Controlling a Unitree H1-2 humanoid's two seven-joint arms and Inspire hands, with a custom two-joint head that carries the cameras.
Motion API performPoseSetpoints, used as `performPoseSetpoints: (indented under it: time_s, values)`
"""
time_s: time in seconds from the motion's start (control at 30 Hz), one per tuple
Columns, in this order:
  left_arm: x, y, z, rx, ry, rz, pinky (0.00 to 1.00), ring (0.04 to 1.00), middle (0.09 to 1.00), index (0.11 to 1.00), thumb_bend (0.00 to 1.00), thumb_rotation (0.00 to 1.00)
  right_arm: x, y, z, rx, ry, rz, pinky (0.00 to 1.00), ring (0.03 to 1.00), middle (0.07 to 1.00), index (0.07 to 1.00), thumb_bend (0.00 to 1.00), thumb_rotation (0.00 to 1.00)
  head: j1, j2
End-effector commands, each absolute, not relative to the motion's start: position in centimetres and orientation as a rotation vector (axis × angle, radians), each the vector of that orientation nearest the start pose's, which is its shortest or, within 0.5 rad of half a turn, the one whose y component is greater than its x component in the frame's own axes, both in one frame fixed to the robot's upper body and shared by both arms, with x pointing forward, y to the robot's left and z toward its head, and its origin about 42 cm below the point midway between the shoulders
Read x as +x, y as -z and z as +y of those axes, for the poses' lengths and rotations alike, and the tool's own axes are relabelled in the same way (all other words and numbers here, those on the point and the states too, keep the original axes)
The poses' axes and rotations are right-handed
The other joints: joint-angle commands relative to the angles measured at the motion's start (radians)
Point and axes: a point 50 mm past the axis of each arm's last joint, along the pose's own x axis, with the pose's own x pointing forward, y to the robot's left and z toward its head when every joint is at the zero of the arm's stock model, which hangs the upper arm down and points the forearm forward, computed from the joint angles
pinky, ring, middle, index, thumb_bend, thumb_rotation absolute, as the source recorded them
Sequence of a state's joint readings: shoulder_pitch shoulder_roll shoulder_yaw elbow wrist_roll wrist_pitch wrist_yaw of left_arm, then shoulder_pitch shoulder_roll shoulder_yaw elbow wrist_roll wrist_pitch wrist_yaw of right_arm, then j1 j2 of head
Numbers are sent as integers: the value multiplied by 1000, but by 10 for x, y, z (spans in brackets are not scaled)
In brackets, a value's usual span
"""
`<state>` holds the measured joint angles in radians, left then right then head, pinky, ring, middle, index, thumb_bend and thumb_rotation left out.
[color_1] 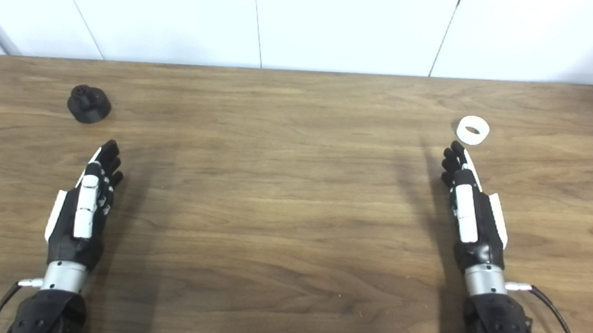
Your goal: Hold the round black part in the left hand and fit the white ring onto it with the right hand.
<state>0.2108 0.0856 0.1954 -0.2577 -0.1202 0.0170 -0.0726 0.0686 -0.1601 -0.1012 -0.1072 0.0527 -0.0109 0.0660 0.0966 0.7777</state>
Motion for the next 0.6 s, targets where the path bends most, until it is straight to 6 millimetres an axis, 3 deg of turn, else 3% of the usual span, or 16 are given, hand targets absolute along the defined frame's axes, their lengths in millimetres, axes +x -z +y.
performPoseSetpoints:
  time_s: [0.0,0.4,0.57]
  values:
    - [206,-126,302,47,-149,-75,1000,998,981,957,428,935,259,-112,-285,-120,30,-45,957,951,952,959,525,1000,1,1]
    - [207,-126,302,47,-145,-79,1000,996,979,957,424,937,259,-112,-286,-113,27,-46,950,951,947,959,507,1000,7,0]
    - [204,-123,300,62,-144,-76,1000,991,976,954,401,935,257,-109,-289,-115,40,-38,940,940,937,949,493,1000,60,-46]
